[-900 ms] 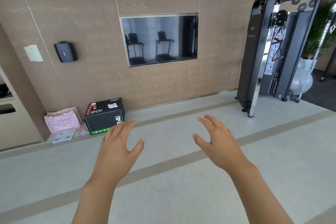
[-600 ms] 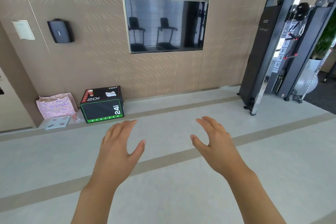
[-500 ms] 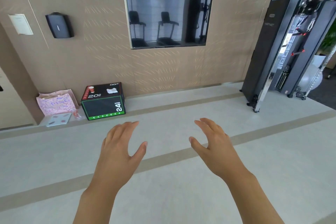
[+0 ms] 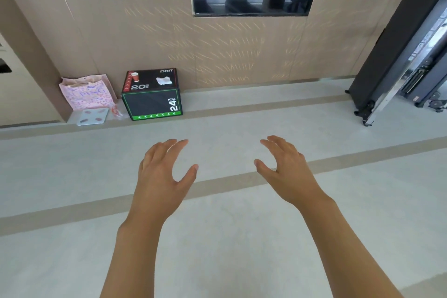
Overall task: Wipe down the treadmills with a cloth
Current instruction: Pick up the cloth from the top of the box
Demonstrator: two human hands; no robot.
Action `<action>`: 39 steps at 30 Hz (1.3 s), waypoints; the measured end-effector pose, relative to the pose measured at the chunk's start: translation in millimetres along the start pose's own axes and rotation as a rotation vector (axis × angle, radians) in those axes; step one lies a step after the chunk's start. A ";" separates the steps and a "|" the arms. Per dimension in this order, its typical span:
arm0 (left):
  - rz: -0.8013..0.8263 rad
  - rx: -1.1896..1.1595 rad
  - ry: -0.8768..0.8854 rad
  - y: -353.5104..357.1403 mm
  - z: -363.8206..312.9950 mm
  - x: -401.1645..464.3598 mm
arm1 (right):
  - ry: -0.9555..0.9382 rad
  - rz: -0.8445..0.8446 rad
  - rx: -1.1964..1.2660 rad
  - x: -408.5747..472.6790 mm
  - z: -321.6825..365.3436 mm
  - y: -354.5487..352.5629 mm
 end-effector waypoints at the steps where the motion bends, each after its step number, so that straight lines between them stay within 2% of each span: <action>1: 0.000 0.006 -0.011 1.6 6.3 4.6 | -0.010 0.011 -0.002 9.6 2.3 6.1; 11: -0.029 0.048 -0.079 30.9 43.3 88.3 | -0.083 0.067 0.013 128.1 0.7 41.4; 28: -0.086 0.208 -0.151 105.7 54.4 332.4 | -0.199 0.121 0.006 402.2 -47.4 58.6; 39: -0.096 0.232 -0.117 123.9 107.0 439.6 | -0.202 0.140 0.037 516.0 -29.8 98.5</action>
Point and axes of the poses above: each hand's wrist, its own x-axis towards the middle knuckle, its own y-axis out of the palm, z = x × y, the point moved 1 cm from there along x, towards the middle knuckle, and after that the axes turned 8 degrees about x, right-handed, at the moved point
